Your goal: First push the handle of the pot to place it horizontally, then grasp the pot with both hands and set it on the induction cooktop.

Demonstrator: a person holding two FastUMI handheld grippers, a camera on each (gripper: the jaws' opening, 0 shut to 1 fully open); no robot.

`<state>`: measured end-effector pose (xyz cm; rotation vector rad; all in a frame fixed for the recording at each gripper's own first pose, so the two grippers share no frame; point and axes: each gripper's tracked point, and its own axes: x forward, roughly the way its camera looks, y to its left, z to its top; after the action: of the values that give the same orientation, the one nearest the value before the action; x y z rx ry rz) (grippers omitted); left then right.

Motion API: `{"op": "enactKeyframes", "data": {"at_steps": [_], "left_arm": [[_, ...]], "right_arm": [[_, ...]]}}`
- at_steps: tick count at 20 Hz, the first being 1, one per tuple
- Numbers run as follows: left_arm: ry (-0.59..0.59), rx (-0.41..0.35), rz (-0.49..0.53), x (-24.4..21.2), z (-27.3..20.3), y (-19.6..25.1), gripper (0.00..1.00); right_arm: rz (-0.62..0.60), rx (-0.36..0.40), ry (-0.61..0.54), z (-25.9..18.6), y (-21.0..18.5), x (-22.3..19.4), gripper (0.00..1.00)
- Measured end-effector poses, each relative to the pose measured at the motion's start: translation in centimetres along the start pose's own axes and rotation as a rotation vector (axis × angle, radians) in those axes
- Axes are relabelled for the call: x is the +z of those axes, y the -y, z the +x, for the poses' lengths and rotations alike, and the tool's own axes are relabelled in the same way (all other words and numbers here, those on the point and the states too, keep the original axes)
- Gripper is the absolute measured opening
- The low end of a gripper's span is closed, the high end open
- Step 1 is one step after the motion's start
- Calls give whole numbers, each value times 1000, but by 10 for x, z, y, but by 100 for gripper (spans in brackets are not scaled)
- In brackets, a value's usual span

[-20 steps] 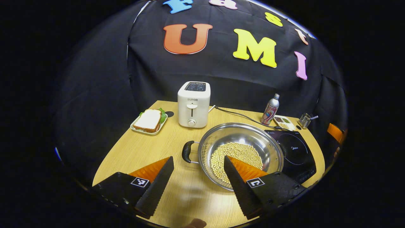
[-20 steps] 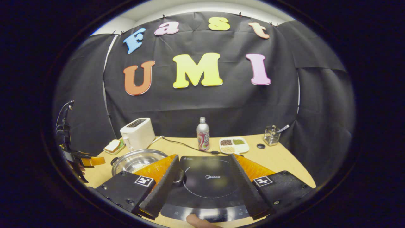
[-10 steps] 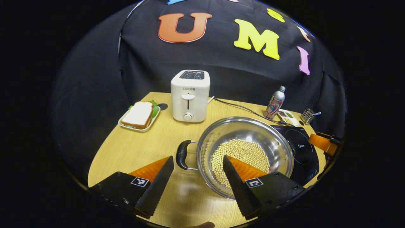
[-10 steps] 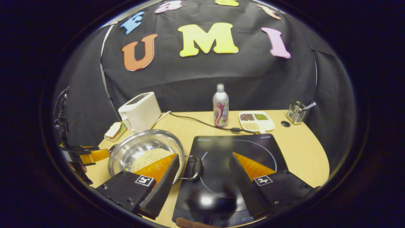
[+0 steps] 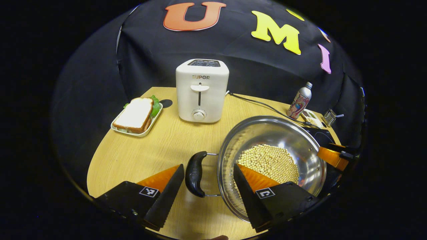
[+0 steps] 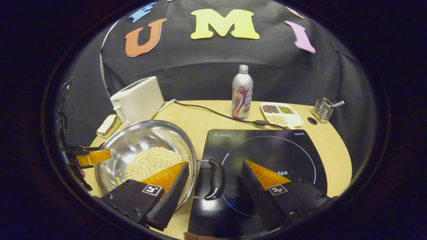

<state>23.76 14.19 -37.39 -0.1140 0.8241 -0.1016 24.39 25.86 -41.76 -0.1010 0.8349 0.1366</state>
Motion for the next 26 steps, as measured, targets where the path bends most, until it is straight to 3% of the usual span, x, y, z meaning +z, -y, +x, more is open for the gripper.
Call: {"op": "enactKeyframes", "data": {"at_steps": [2, 3, 4, 5, 6, 7, 8, 9, 10, 11, 12, 13, 14, 15, 20, 22, 23, 24, 26], "left_arm": [[-3, -4, 6, 0, 6, 0, 80], [-10, -1, 22, -2, 8, -3, 76], [-21, 6, 30, -4, 11, -6, 71], [-36, -3, 10, -6, 14, -5, 68], [-47, -1, -6, -9, 16, -5, 80], [-45, 7, -7, -7, 14, -6, 67], [-44, 9, -5, -7, 16, -7, 65], [-45, 9, -2, -8, 13, -7, 65], [-46, 10, -6, -8, 14, -8, 74], [-48, 11, -2, -9, 13, -8, 63], [-47, 12, -1, -8, 14, -8, 63], [-46, 13, 1, -8, 13, -7, 53], [-40, 15, -1, -8, 13, -6, 73], [-43, 15, -3, -8, 13, -6, 62], [-42, 30, 8, -10, 9, -4, 61], [-37, 39, 7, -11, 3, -4, 57], [-35, 45, 15, -11, -3, -5, 67], [-29, 49, 18, -10, -9, -4, 57], [-15, 53, 8, -4, -20, -3, 57]], "right_arm": [[24, 15, -5, -2, -7, -4, 92], [51, 91, -18, 1, -22, -6, 95], [49, 87, -1, -2, -23, -6, 86], [-11, 72, -2, 4, -21, -9, 87], [-80, 54, 2, 4, -18, -11, 90], [-146, 30, 2, 5, -19, -15, 83], [-182, 9, 12, 4, -19, -15, 89], [-189, -8, 17, 6, -18, -17, 82], [-189, -22, 17, 7, -18, -16, 89], [-175, -26, 19, 8, -17, -16, 88], [-156, -30, 16, 9, -17, -14, 85], [-137, -30, 21, 7, -17, -13, 84], [-116, -29, 20, 7, -16, -12, 80], [-102, -34, 20, 8, -13, -12, 77], [-104, 8, 19, 6, -14, -10, 60], [-117, 34, 4, 2, -14, -13, 60], [-120, 44, 4, -1, -14, -11, 59], [-127, 51, 11, -7, -15, -9, 57], [-134, 68, 29, -20, -17, 0, 56]]}}
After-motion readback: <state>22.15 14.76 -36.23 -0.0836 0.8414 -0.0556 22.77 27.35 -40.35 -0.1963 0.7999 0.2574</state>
